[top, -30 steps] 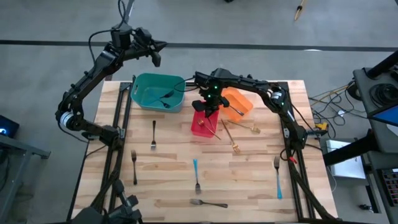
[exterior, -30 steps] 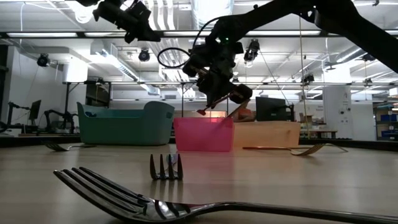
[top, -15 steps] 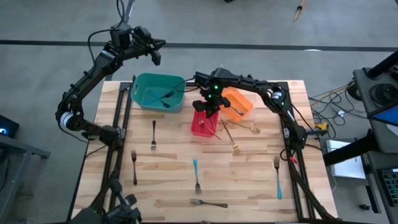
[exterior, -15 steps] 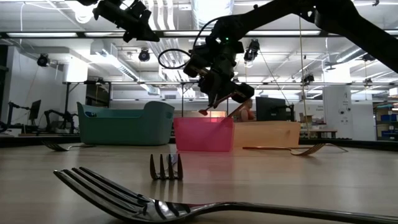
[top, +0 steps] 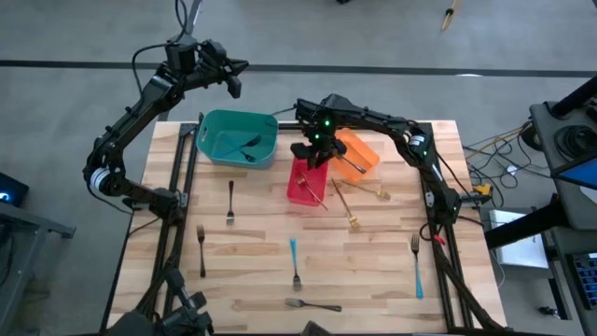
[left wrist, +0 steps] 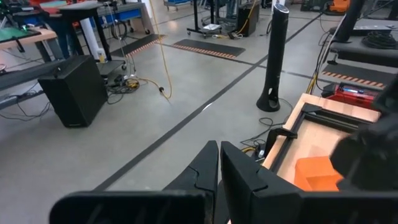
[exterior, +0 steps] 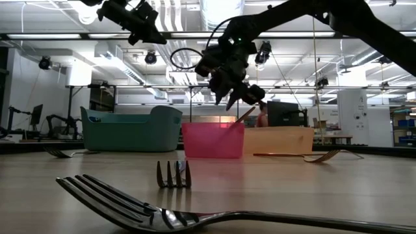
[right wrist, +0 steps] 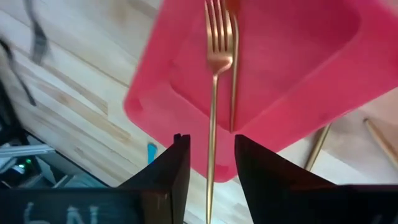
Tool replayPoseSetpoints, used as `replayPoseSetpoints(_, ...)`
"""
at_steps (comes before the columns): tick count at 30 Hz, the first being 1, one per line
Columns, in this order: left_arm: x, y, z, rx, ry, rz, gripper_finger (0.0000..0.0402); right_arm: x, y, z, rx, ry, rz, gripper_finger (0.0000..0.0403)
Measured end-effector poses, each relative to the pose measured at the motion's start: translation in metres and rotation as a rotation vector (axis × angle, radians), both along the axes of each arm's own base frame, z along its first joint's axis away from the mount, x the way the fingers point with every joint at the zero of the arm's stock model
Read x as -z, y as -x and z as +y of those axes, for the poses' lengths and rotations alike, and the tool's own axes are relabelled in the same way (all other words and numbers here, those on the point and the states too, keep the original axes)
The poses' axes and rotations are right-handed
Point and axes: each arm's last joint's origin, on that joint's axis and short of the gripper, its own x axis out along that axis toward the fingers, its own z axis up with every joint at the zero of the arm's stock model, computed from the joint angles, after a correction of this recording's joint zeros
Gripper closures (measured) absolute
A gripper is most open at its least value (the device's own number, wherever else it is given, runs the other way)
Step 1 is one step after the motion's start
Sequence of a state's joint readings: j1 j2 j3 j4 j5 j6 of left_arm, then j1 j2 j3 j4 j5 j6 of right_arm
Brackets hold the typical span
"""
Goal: Sort silverware by color (type)
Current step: Put the black fork into the orange bin
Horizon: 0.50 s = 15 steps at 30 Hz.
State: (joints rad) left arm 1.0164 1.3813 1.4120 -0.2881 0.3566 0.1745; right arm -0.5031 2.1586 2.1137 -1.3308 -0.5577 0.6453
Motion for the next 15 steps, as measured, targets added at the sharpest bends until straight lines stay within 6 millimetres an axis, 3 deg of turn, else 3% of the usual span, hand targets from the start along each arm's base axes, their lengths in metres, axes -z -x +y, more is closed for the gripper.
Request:
replayPoseSetpoints(8,0.008,0.000,-0.001,-0.022,0.126,-0.010,0.0402,-0.038,0.008,-0.028,-0.023,0.115,-0.161,0.0289)
replayPoseSetpoints(15,0.020,0.004,-0.006,-0.015,0.224,0.090,0.0402,-0.064,0.030,-0.071,0.059,0.226,-0.272,0.0302)
